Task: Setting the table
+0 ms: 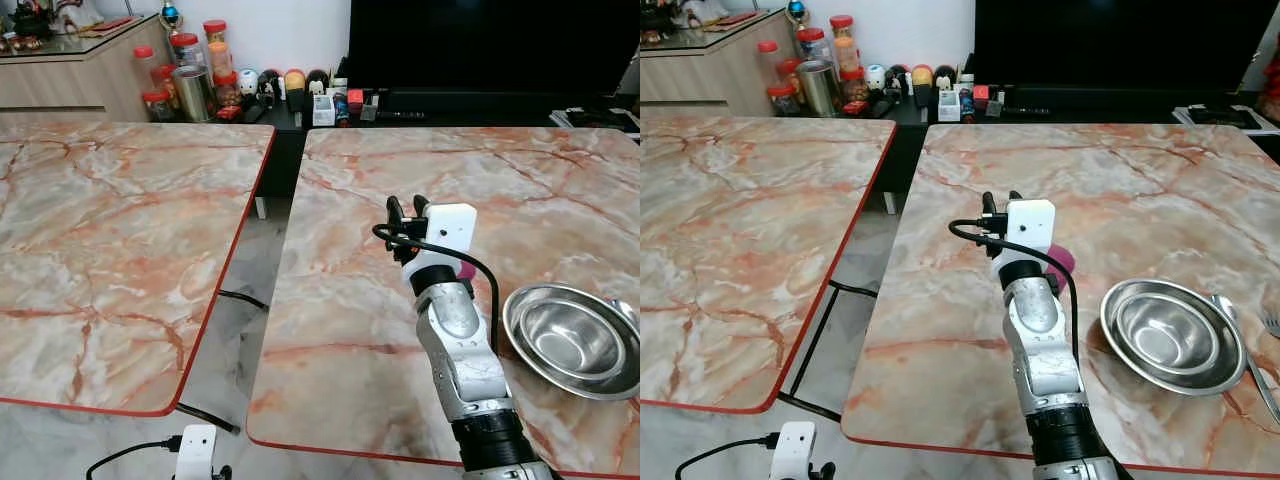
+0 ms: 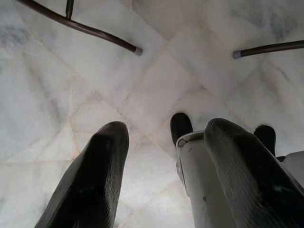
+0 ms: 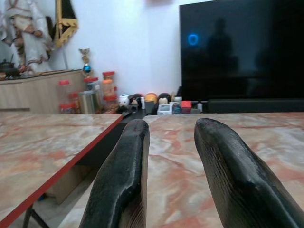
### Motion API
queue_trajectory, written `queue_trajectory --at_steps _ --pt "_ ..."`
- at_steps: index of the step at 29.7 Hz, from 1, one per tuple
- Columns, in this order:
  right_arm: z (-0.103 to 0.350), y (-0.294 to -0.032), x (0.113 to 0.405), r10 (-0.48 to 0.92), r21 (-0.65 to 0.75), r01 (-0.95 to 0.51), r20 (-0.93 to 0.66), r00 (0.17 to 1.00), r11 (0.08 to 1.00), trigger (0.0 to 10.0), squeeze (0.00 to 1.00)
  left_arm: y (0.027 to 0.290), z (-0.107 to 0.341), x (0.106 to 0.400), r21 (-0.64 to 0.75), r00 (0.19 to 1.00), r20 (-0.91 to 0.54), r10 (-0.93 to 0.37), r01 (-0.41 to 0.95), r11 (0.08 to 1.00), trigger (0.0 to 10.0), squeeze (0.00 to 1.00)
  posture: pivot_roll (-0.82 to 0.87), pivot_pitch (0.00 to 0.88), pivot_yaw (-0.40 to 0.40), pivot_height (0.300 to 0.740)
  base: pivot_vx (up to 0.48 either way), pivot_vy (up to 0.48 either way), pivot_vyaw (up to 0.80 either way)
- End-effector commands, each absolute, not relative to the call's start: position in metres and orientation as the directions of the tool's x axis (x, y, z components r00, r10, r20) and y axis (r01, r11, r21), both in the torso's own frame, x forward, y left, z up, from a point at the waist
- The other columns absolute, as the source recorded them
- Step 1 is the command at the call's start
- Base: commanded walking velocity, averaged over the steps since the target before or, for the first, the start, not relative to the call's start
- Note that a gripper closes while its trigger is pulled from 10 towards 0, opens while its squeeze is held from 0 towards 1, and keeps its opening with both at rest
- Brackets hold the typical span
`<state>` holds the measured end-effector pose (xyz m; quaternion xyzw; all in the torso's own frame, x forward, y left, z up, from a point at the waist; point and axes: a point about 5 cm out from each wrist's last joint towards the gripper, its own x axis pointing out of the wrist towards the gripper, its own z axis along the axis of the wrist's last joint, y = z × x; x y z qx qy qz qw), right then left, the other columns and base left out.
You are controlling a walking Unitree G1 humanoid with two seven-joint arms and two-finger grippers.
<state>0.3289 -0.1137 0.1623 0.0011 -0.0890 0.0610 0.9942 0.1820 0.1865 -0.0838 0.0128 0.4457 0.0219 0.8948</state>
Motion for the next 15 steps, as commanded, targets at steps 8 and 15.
queue_trajectory --at_steps 8,15 --pt "0.15 -0.104 0.33 0.167 -0.019 -0.167 0.148 0.975 0.986 10.0 0.0 0.187 -0.084 0.181 0.038 0.604 -0.795 0.059 -0.049 0.998 10.0 0.0 -0.03 0.0 0.021 0.74 0.0 0.417 0.0" --pt "0.148 -0.103 0.33 0.172 -0.015 -0.172 0.152 0.973 0.985 10.0 0.0 0.189 -0.084 0.181 0.044 0.603 -0.796 0.06 -0.042 0.998 10.0 0.0 -0.04 0.0 0.024 0.74 0.0 0.48 0.0"
